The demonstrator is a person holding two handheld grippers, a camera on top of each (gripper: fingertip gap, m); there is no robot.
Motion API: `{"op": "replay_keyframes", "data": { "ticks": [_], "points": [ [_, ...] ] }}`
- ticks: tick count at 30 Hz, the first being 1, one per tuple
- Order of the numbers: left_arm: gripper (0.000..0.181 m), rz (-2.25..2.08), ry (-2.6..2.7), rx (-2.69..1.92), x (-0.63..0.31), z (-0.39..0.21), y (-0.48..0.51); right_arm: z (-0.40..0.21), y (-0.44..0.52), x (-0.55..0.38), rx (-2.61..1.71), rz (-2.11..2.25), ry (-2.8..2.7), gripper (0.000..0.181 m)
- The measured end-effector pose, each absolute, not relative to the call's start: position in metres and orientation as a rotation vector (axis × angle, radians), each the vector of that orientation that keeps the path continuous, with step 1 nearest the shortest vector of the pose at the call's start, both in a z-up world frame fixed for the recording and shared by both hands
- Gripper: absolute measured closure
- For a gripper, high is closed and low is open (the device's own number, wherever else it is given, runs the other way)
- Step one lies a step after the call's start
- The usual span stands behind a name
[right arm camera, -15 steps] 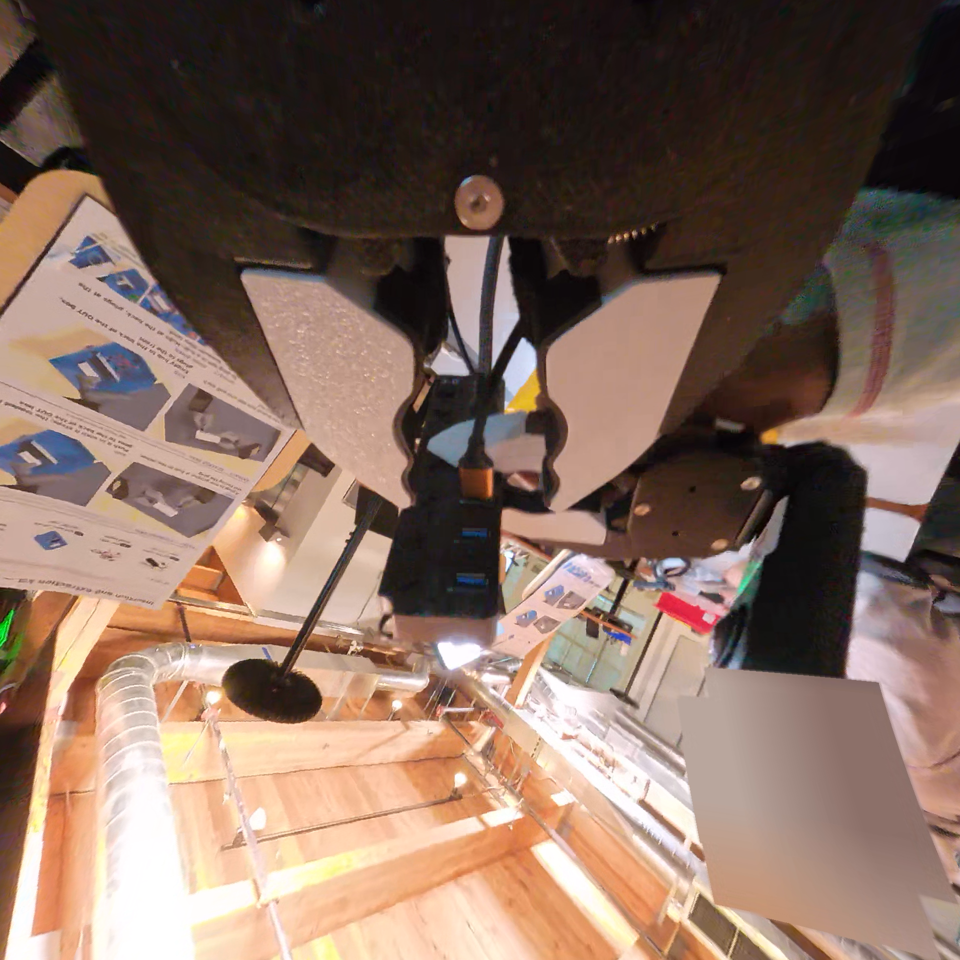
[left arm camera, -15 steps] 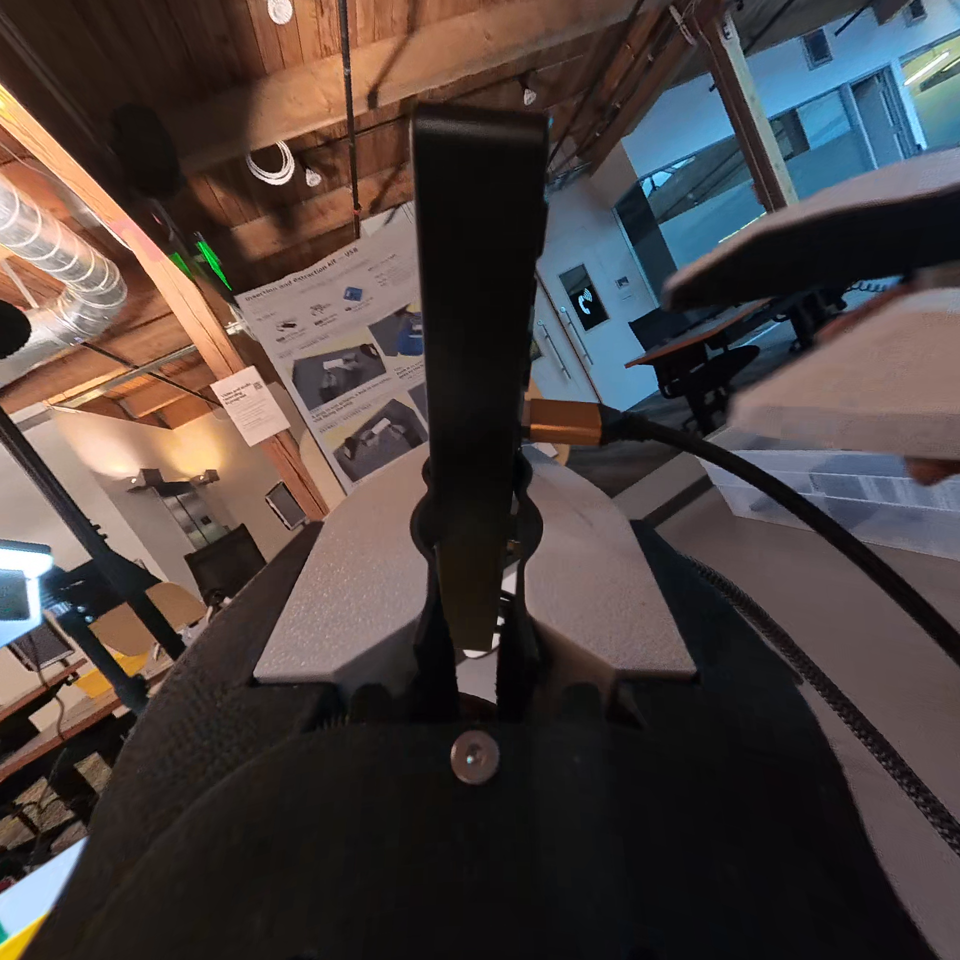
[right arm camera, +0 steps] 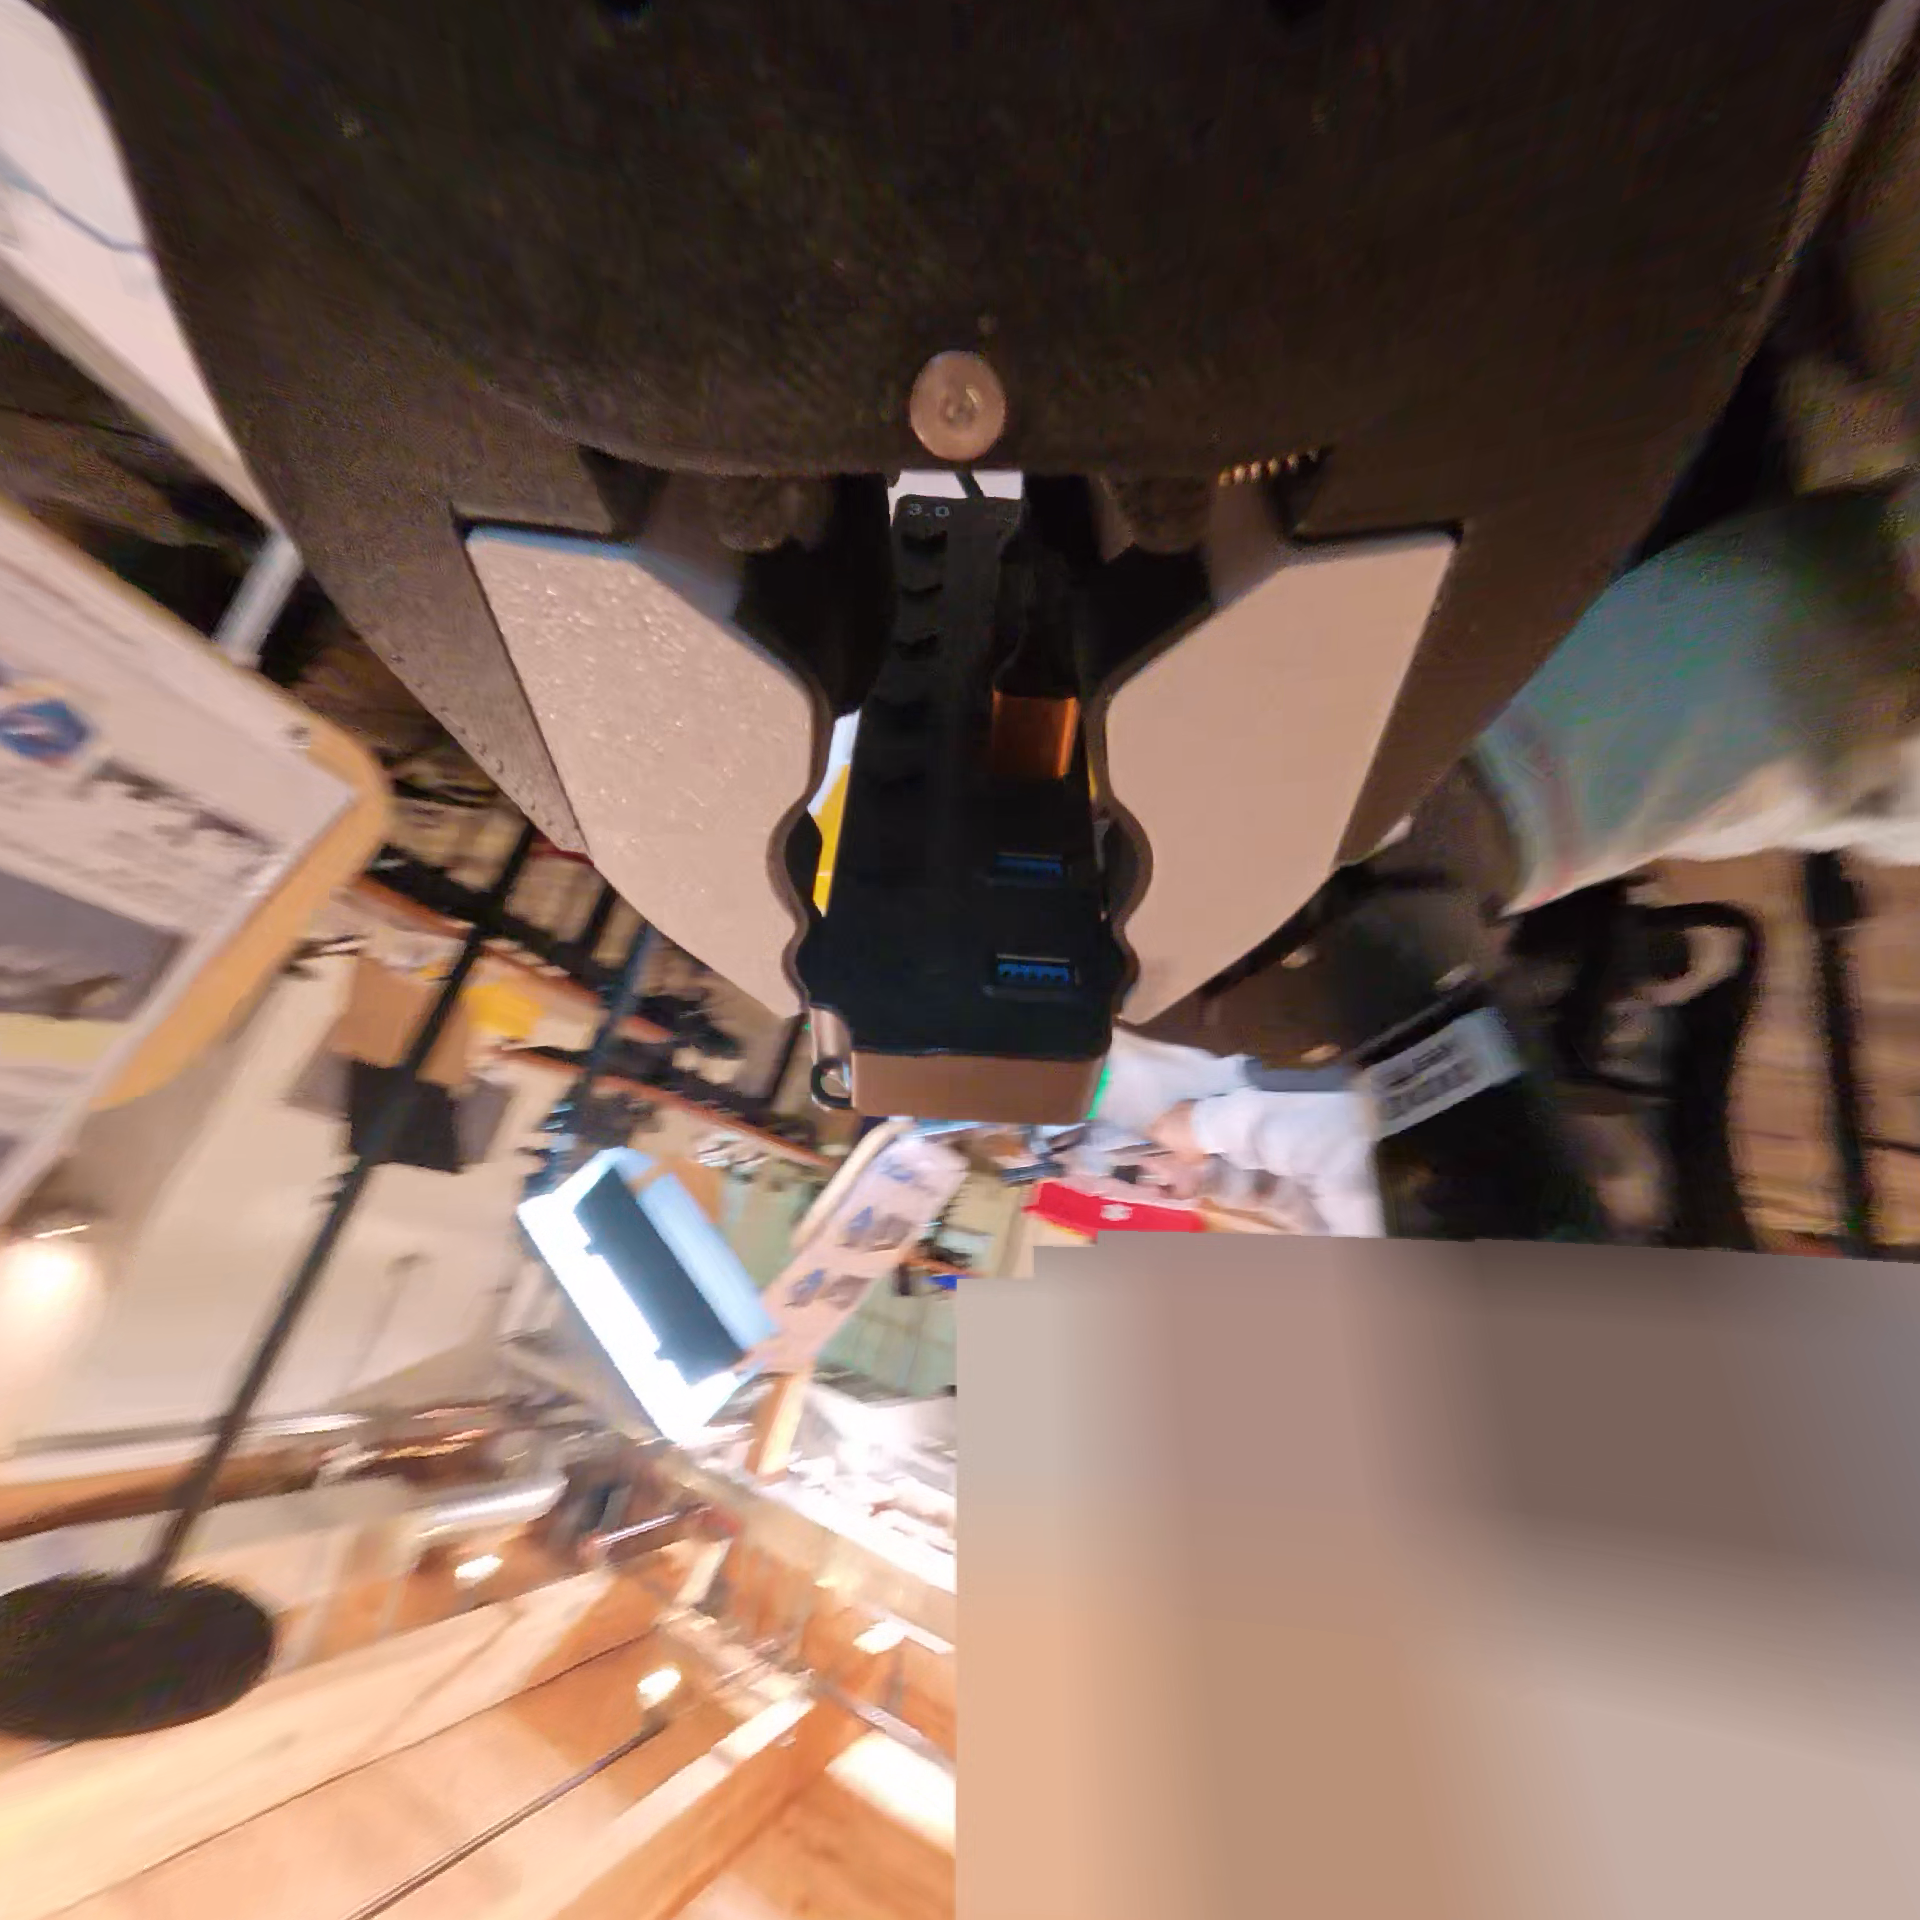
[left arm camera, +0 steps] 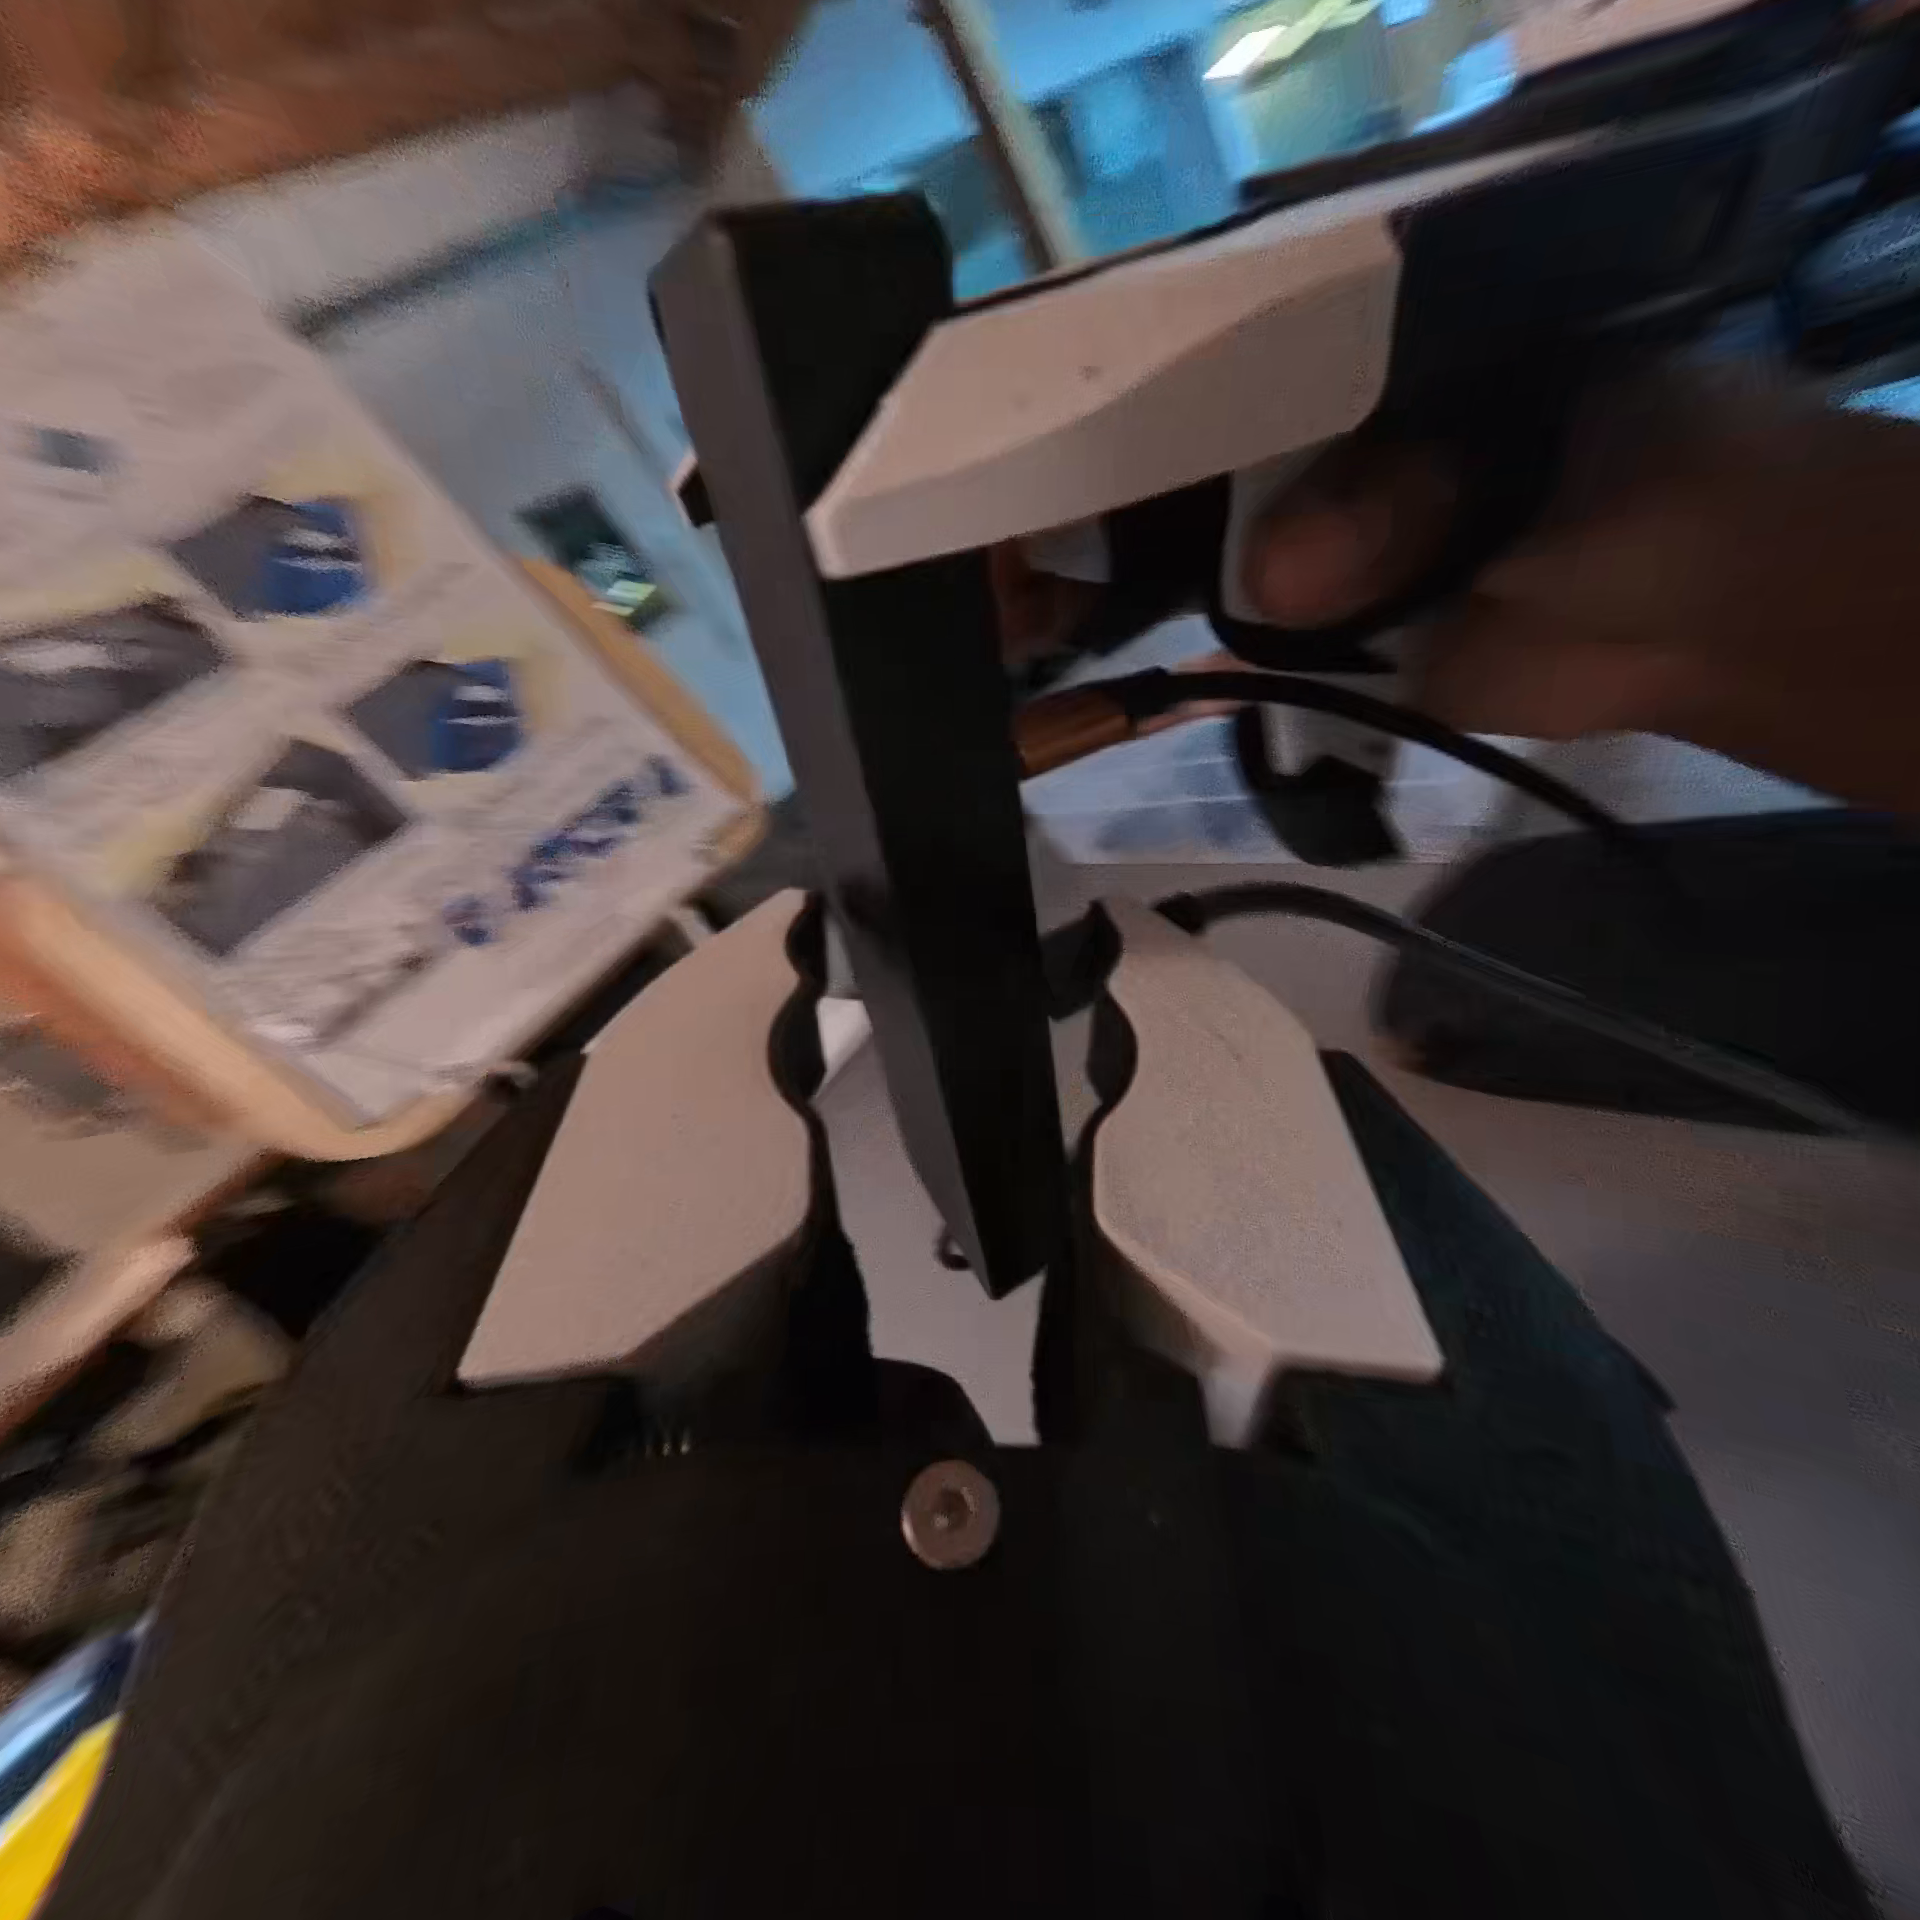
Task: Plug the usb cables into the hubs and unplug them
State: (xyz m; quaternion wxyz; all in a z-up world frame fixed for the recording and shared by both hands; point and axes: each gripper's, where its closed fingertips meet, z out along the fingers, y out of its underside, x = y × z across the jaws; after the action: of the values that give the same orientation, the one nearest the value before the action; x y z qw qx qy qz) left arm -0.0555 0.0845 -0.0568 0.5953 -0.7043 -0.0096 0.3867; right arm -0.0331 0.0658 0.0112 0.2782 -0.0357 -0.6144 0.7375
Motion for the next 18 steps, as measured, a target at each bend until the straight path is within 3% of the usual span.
{"op": "replay_keyframes", "data": {
  "ticks": [3, 6, 11, 15, 18],
  "points": [
    [0.113, 0.395, 0.019, -1.727, -0.027, -0.068, 0.086, 0.004, 0.07, -0.024, -0.01, 2.139, -1.778, 0.129],
    [0.11, 0.2, 0.046, -1.742, -0.017, -0.071, 0.087, 0.001, 0.076, -0.019, 0.059, 2.259, -1.786, 0.129],
    [0.111, 0.139, 0.047, -1.805, -0.011, -0.079, 0.092, -0.012, 0.091, -0.005, 0.283, 2.349, -1.713, 0.129],
    [0.098, 0.483, -0.023, -2.028, -0.041, -0.095, 0.082, -0.024, 0.097, 0.0, 0.406, 2.33, -1.681, 0.129],
    [0.097, 0.451, 0.042, -2.011, -0.026, -0.089, 0.099, -0.028, 0.095, 0.004, 0.452, 2.364, -1.674, 0.127]
  ]
}}
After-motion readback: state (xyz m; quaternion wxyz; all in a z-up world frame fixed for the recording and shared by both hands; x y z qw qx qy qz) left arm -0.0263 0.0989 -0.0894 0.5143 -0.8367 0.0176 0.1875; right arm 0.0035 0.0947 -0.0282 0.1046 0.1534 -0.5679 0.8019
